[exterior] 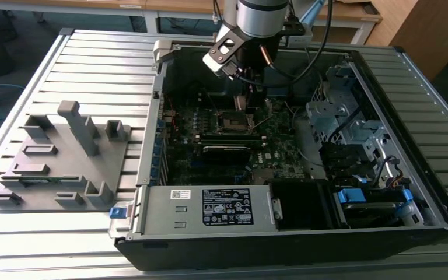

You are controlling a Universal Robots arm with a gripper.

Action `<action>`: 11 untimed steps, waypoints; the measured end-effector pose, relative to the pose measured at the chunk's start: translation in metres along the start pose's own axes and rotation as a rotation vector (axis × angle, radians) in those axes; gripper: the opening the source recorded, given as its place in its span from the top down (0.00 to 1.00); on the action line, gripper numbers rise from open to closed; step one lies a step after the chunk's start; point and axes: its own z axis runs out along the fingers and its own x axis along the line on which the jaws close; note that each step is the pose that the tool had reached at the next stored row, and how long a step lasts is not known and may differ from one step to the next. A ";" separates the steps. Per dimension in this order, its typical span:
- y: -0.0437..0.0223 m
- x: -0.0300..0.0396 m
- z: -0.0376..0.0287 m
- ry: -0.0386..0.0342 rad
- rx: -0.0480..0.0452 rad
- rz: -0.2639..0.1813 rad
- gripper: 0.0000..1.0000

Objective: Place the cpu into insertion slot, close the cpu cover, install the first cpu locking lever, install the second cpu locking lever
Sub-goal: 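Place the cpu into insertion slot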

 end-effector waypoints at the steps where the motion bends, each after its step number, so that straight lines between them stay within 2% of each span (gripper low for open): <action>1: 0.0000 0.0000 0.0000 0.0000 0.0000 0.000 0.46; 6: 0.0000 0.0000 0.0009 0.0006 -0.0003 0.000 0.46; 11: -0.0003 -0.0001 0.0057 0.0000 0.0000 0.000 0.46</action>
